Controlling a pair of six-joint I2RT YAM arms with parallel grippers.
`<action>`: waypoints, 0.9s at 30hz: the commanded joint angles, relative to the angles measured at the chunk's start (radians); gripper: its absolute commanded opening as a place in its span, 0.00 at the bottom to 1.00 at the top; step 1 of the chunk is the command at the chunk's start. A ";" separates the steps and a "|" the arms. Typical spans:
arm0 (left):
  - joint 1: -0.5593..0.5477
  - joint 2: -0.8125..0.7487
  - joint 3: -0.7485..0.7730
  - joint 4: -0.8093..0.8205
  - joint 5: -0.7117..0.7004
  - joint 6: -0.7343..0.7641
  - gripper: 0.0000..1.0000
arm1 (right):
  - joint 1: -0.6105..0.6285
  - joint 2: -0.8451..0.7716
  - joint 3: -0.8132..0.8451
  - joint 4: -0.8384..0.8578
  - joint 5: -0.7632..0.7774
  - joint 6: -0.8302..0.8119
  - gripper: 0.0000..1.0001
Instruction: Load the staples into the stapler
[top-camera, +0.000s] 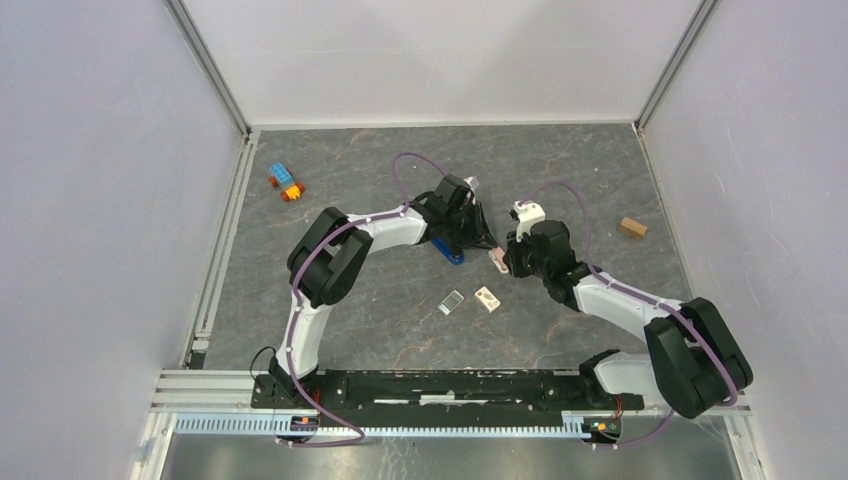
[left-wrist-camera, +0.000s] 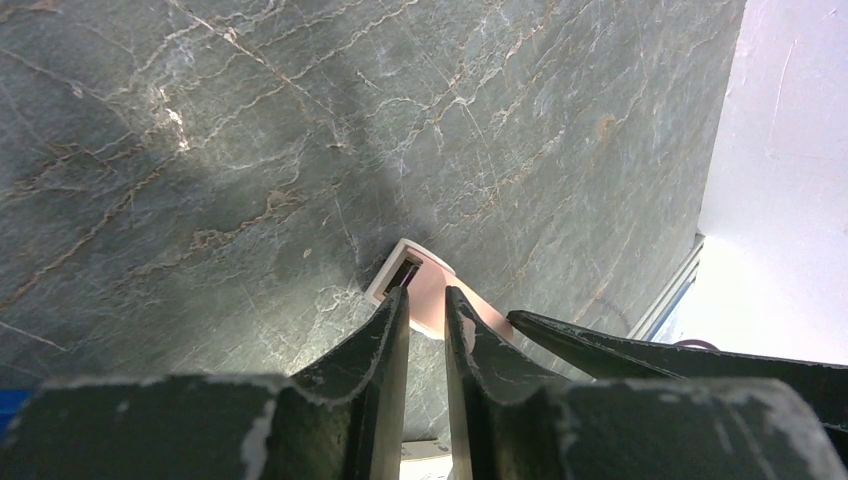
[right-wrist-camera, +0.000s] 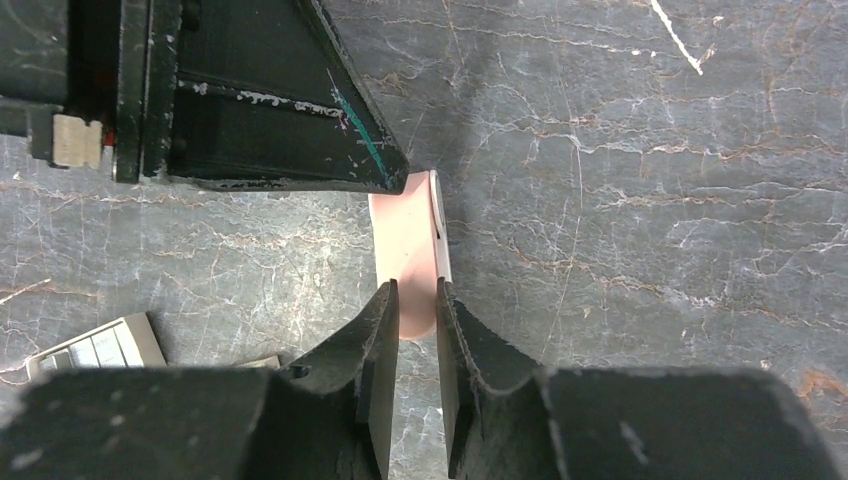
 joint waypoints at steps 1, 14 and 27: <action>-0.022 0.004 0.029 -0.023 0.020 0.050 0.26 | -0.002 0.019 -0.069 -0.022 0.022 0.023 0.25; -0.026 0.019 0.033 -0.029 0.020 0.072 0.25 | -0.002 0.010 -0.152 0.017 0.038 0.043 0.25; 0.090 -0.230 0.337 -0.407 -0.107 0.273 0.41 | -0.016 -0.186 0.276 -0.336 0.068 -0.030 0.58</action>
